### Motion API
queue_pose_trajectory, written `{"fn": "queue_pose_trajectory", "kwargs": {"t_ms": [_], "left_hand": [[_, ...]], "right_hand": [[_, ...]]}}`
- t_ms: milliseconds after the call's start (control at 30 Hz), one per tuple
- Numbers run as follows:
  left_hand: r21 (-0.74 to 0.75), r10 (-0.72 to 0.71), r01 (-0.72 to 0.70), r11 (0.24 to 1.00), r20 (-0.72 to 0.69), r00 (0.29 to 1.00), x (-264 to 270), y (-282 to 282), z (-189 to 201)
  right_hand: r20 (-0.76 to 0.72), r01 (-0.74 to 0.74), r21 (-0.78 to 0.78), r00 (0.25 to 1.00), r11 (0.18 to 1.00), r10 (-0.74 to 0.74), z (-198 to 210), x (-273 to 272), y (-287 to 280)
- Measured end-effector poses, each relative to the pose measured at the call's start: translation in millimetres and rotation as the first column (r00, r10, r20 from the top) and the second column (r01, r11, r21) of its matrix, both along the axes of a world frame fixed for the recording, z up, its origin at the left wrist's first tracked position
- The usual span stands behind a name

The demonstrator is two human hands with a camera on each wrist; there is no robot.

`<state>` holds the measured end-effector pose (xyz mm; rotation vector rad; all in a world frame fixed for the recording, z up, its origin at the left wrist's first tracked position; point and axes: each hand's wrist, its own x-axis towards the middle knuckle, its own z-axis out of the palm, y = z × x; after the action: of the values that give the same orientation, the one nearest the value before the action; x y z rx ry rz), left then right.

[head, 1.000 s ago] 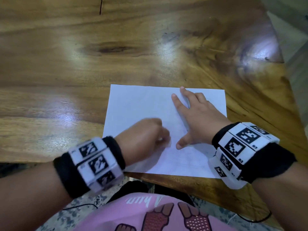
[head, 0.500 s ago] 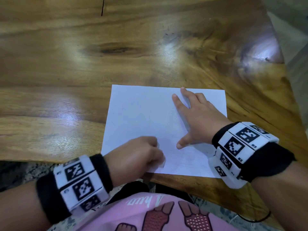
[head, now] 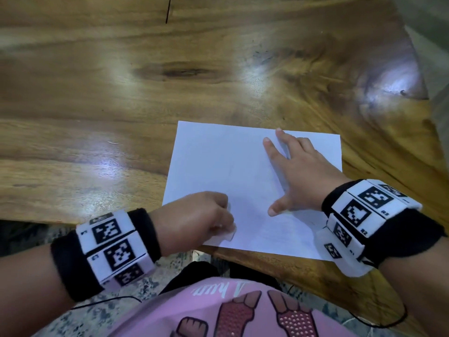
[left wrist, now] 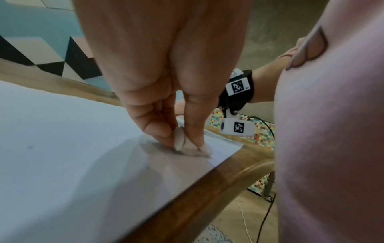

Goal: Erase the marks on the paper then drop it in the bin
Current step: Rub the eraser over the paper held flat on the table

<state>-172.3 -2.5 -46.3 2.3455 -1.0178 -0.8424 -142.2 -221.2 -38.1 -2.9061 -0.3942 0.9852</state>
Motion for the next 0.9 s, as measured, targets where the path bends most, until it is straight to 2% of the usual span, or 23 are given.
{"fn": "queue_pose_trajectory", "kwargs": {"t_ms": [100, 200, 333, 467, 500, 567, 633, 700, 900], "left_hand": [[-0.005, 0.017, -0.017, 1.000, -0.017, 1.000, 11.0, -0.5, 3.1], [-0.081, 0.080, -0.076, 0.994, 0.043, 0.996, 23.6, -17.9, 3.1], [-0.095, 0.065, -0.057, 0.994, 0.090, 0.994, 15.6, -26.9, -4.8], [0.027, -0.022, 0.022, 0.999, -0.032, 0.999, 11.5, -7.4, -3.7], [0.040, 0.011, -0.008, 0.999, -0.074, 0.997, 14.8, -1.9, -0.6], [0.007, 0.178, -0.178, 0.984, -0.085, 0.980, 25.2, 9.5, 5.8], [-0.072, 0.384, -0.386, 0.920, -0.040, 0.923, 36.2, 21.2, 11.3], [-0.127, 0.516, -0.520, 0.845, -0.064, 0.854, 41.7, 29.0, 15.7], [-0.139, 0.524, -0.522, 0.842, -0.028, 0.851, 48.7, 31.5, 19.5]], "right_hand": [[-0.004, 0.004, 0.003, 1.000, 1.000, -0.004, 0.2, 0.1, 0.8], [-0.007, 0.006, -0.008, 1.000, 1.000, -0.006, 0.2, -0.3, 1.6], [-0.003, 0.008, -0.005, 1.000, 1.000, -0.008, 0.4, -0.1, 1.7], [-0.009, 0.010, 0.001, 1.000, 1.000, -0.010, 0.5, 0.0, 0.5], [-0.009, 0.014, 0.005, 1.000, 1.000, -0.014, 0.4, -0.1, 0.5], [-0.007, 0.018, 0.007, 1.000, 1.000, -0.018, -0.1, -0.2, 0.3], [-0.004, 0.014, 0.005, 1.000, 1.000, -0.014, -0.6, 0.0, 0.4], [0.000, 0.006, 0.000, 1.000, 1.000, -0.006, -1.3, 0.3, 0.8], [-0.005, -0.005, -0.028, 1.000, 1.000, 0.005, -1.1, 0.7, 3.1]]}}
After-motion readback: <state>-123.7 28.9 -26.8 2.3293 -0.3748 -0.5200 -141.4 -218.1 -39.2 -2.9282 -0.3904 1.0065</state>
